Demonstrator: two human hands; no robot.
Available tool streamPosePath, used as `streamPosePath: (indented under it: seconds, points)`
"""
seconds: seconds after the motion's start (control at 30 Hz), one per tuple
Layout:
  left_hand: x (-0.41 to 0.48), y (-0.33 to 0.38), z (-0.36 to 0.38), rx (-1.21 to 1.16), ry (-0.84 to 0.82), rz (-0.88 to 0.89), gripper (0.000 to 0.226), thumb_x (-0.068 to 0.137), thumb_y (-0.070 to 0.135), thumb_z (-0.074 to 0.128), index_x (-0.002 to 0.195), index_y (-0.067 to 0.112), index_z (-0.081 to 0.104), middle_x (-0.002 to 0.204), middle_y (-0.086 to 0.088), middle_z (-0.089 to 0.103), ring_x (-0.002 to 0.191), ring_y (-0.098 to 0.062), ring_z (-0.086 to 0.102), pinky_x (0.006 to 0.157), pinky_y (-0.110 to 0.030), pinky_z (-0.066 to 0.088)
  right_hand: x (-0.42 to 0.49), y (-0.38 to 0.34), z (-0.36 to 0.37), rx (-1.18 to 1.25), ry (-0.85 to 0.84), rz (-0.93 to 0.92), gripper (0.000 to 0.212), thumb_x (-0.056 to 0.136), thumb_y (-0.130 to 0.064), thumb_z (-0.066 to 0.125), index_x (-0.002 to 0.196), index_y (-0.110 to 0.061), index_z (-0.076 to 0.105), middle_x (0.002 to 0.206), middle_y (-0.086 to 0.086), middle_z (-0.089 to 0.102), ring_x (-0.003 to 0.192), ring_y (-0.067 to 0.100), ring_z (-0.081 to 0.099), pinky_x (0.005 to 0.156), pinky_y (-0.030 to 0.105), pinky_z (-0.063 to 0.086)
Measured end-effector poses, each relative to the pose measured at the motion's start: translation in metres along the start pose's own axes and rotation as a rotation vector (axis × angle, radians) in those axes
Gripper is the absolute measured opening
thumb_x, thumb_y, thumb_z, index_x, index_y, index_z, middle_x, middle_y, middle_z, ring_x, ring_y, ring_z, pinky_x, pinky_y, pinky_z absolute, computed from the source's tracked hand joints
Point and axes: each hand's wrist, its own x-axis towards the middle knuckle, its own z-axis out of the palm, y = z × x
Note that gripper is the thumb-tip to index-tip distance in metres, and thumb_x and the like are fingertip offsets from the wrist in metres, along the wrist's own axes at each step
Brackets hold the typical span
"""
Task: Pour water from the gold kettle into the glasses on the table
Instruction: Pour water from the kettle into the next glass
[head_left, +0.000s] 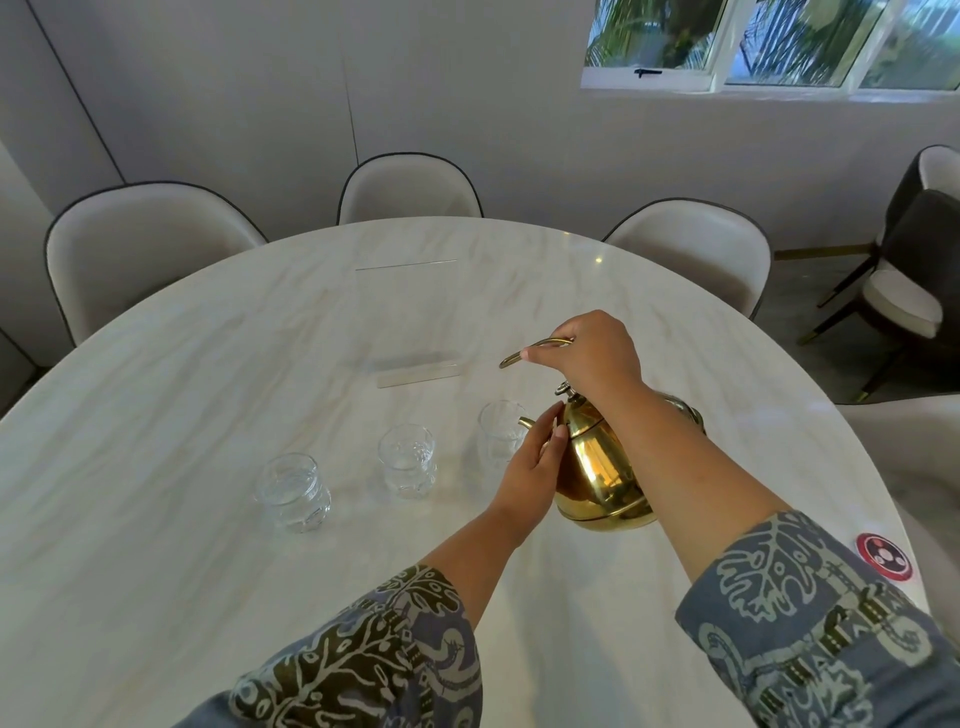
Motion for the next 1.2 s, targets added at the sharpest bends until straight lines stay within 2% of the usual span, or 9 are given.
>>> streamPosePath:
  seconds: [0.17,0.37,0.7,0.87,1.0,1.2]
  points:
    - [-0.001,0.002,0.001,-0.014,0.002,0.003,0.044,0.100,0.039,0.029,0.143,0.034,0.031,0.144,0.002,0.043,0.129,-0.015,0.041,0.101,-0.028,0.037,0.001,-0.001,0.000,-0.013,-0.005,0.002,0.042,0.079,-0.042,0.072,0.094,-0.003,0.072,0.089,0.014,0.074,0.066,0.019,0.061,0.072,0.037,0.057]
    - [-0.005,0.007,0.001,-0.043,0.000,0.016,0.043,0.101,0.035,0.030,0.143,0.030,0.032,0.139,0.005,0.044,0.121,-0.009,0.041,0.095,-0.021,0.037,0.001,-0.003,-0.001,-0.030,-0.017,-0.014,0.044,0.079,-0.043,0.071,0.096,-0.002,0.072,0.092,0.015,0.074,0.082,0.028,0.069,0.076,0.040,0.057]
    - [-0.007,0.010,0.003,-0.054,-0.003,0.016,0.041,0.101,0.035,0.029,0.142,0.033,0.032,0.129,0.011,0.045,0.119,-0.008,0.041,0.089,-0.017,0.037,0.005,-0.002,0.000,-0.047,-0.027,-0.020,0.043,0.079,-0.044,0.071,0.093,-0.003,0.073,0.089,0.013,0.074,0.078,0.026,0.069,0.073,0.037,0.056]
    - [-0.006,0.010,0.005,-0.052,0.003,0.012,0.043,0.100,0.037,0.028,0.143,0.033,0.031,0.135,0.008,0.044,0.121,-0.009,0.040,0.098,-0.023,0.036,0.007,-0.002,0.000,-0.056,-0.037,-0.026,0.040,0.079,-0.044,0.071,0.089,-0.005,0.073,0.081,0.012,0.073,0.071,0.024,0.067,0.065,0.031,0.052]
    - [-0.005,0.012,0.005,-0.059,0.003,0.009,0.043,0.100,0.037,0.028,0.143,0.033,0.031,0.129,0.012,0.043,0.119,-0.007,0.039,0.097,-0.023,0.035,0.010,-0.002,0.000,-0.056,-0.043,-0.024,0.040,0.079,-0.044,0.071,0.089,-0.006,0.074,0.083,0.011,0.073,0.076,0.025,0.067,0.068,0.033,0.053]
    - [-0.004,0.012,0.005,-0.067,0.004,0.009,0.043,0.100,0.038,0.028,0.143,0.033,0.030,0.128,0.013,0.042,0.118,-0.006,0.039,0.096,-0.023,0.036,0.011,-0.001,0.000,-0.059,-0.042,-0.037,0.040,0.079,-0.043,0.072,0.085,-0.004,0.073,0.079,0.013,0.071,0.073,0.027,0.066,0.062,0.030,0.047]
